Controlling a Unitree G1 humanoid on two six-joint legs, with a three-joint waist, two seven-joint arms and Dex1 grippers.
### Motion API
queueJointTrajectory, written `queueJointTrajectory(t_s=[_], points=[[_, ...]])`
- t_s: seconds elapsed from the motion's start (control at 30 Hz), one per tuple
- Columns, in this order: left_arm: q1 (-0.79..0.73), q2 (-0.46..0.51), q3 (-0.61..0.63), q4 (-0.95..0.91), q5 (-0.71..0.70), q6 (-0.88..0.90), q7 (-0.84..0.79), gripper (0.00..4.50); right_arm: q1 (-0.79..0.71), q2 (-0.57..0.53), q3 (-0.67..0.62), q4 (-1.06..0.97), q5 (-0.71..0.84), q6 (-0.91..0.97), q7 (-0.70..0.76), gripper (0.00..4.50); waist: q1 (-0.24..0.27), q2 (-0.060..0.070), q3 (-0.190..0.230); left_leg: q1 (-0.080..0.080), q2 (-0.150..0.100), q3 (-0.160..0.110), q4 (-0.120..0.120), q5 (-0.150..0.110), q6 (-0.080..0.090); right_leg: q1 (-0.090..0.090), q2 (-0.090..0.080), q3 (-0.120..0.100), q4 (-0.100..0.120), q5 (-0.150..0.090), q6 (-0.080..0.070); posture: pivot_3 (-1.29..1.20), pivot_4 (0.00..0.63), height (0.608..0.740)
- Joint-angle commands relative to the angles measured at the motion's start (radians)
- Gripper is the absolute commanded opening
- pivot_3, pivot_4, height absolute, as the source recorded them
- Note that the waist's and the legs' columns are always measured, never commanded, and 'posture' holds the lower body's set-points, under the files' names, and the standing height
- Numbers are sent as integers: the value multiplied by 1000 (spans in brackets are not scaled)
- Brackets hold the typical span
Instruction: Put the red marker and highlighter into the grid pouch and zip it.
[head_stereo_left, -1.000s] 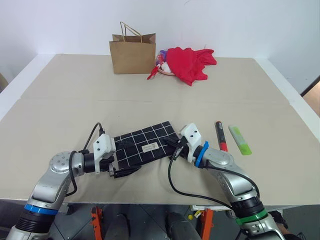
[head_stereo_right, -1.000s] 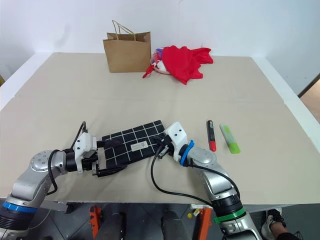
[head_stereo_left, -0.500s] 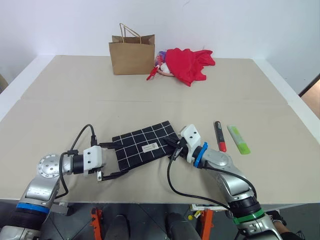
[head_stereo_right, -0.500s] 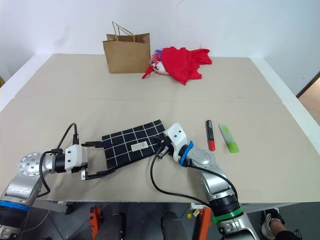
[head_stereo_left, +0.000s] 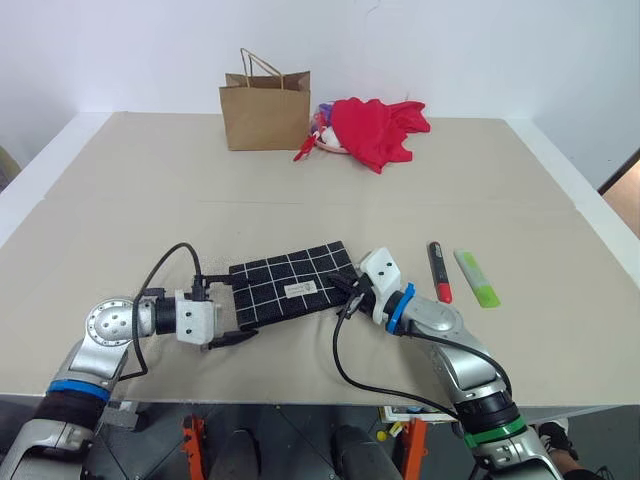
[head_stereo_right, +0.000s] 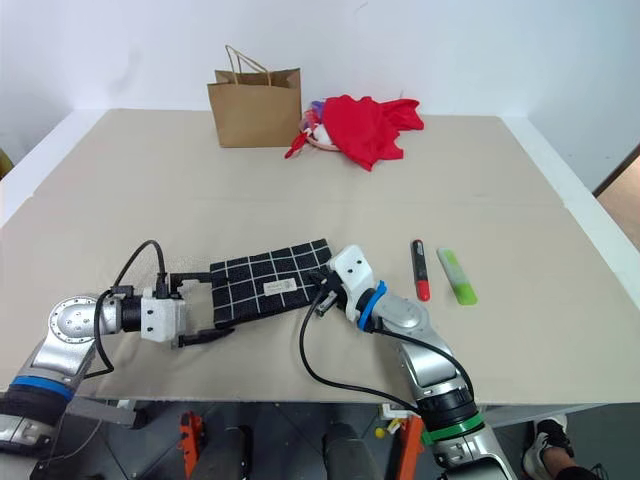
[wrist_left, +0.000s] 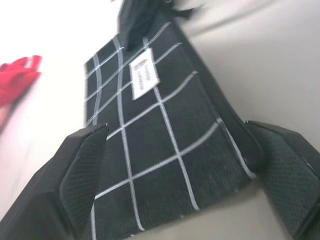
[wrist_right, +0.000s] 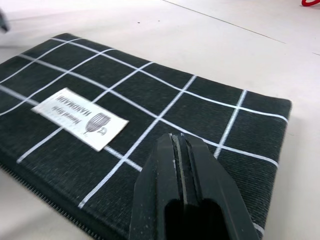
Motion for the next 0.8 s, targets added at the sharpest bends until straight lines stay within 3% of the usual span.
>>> queueJointTrajectory(t_s=[0.03, 0.1, 0.2, 0.43, 0.47, 0.67, 0.7, 0.8], points=[[-22, -5, -30, 44, 43, -28, 26, 4500, -12, 5, -14, -5, 3, 1, -5, 39, 0, 0, 0, 0, 0, 0, 0, 0, 0, 0, 0, 0, 0, 0, 0, 0, 150, 740], [-31, -7, -62, 69, 50, -63, 14, 4500, -16, 6, -13, -2, 1, 0, -6, 39, 0, 0, 0, 0, 0, 0, 0, 0, 0, 0, 0, 0, 0, 0, 0, 0, 150, 740], [-60, -17, -110, 129, 50, -115, -14, 3761, -18, 5, -8, 1, -4, -5, -3, 0, 0, 2, -1, 0, 0, 0, 0, 0, 0, 0, 0, 0, 0, 0, 0, 0, 150, 740], [-143, -24, -147, 257, 29, -171, -47, 233, -21, 2, -8, -1, -8, -6, 2, 0, 0, 6, -4, 0, 0, 0, -1, 1, 1, 1, 0, 0, 0, 0, 1, 0, 150, 740], [-151, -26, -149, 266, 22, -174, -55, 57, -21, 1, -9, -2, -10, -9, 2, 0, 0, 8, -5, 0, 0, 0, -1, 1, 1, 1, 0, 0, 0, 0, 1, 0, 150, 740], [-190, -57, -121, 236, -104, -14, -117, 57, -14, 6, -75, -72, 42, -19, -8, 0, 1, 10, -5, 1, 0, 0, -2, 2, 1, 0, 0, 0, 1, 0, 1, 0, 150, 740], [-192, -59, -115, 221, -125, 21, -126, 0, -13, 8, -88, -84, 50, -21, -15, 653, 1, 10, -5, 0, 0, 0, -2, 2, 1, 0, 0, 0, 1, 0, 1, 0, 150, 740], [-195, -53, -101, 106, -249, 252, -201, 0, 19, -26, -161, -180, 101, -65, 14, 1912, 2, 9, -5, -4, -1, 0, -2, 2, 1, -3, 0, 0, 1, 0, 1, 0, 150, 740]])
